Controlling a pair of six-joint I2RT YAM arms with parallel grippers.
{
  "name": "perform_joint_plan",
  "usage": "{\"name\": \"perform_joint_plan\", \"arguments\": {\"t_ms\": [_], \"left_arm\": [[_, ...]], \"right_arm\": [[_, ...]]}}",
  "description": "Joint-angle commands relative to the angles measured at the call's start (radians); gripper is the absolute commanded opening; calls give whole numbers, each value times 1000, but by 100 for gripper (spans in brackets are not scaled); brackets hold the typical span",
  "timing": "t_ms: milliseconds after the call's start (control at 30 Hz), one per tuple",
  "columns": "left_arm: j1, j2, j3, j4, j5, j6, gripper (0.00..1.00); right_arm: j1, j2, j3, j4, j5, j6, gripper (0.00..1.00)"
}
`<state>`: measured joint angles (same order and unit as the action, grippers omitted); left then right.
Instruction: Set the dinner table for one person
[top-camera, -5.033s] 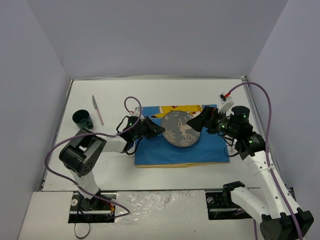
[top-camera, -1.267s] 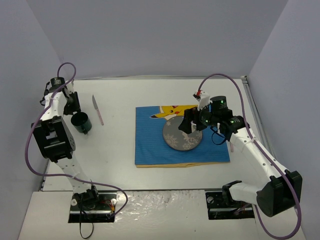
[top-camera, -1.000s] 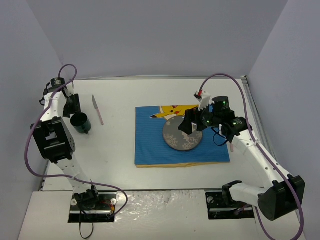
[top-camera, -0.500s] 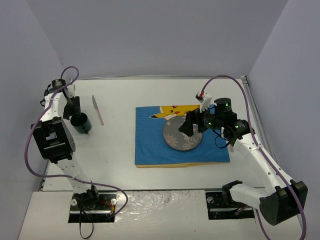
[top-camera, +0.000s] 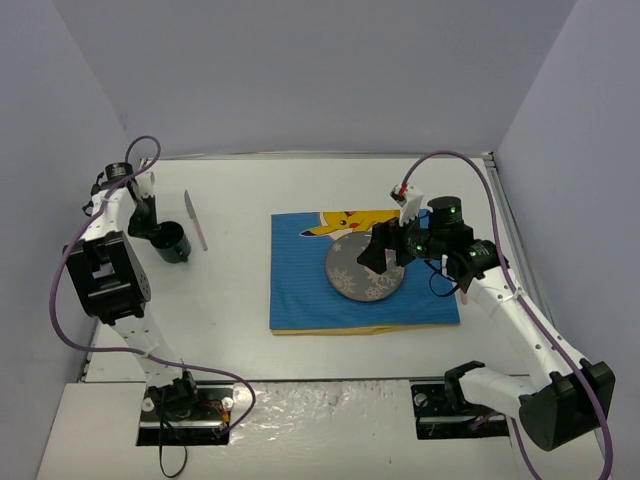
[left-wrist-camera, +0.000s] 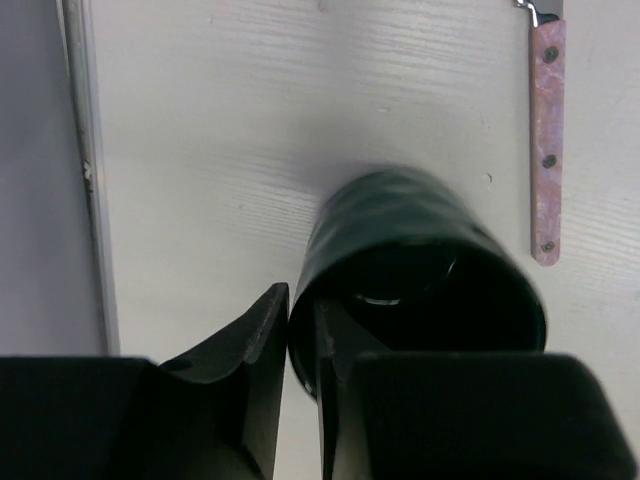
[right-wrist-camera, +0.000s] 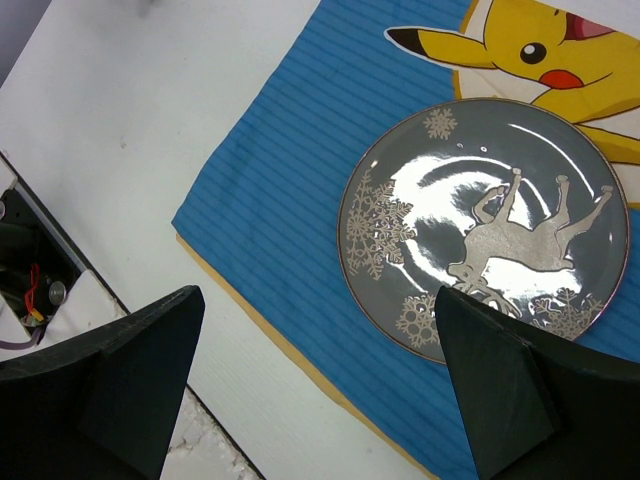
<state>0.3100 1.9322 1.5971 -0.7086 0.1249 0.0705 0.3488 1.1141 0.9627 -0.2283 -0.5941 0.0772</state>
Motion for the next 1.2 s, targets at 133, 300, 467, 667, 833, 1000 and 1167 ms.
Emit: {"name": "perform_joint_plan", "arguments": {"t_ms": [133, 300, 467, 667, 833, 1000, 1167], "left_arm": [[1, -117, -101, 33, 64, -91, 0], [0, -183, -150, 17, 18, -174, 0], [-5, -256, -151, 14, 64, -244, 0], [-82, -387, -111, -46, 25, -334, 0], [-226, -446, -72, -128, -39, -438, 0], [-430, -463, -41, -155, -116, -538, 0], [-560, -441, 7, -170, -149, -600, 0]], "right_arm": [[45, 8, 22, 60, 2, 2, 96], [67, 21, 30, 67, 17, 6, 96], [115, 51, 51, 76, 58, 6, 96], [289, 132, 106, 153, 169, 11, 95], [419, 238, 197, 204, 327, -29, 94], [527, 380, 327, 226, 477, -87, 92], [566, 503, 409, 274, 568, -141, 87]]}}
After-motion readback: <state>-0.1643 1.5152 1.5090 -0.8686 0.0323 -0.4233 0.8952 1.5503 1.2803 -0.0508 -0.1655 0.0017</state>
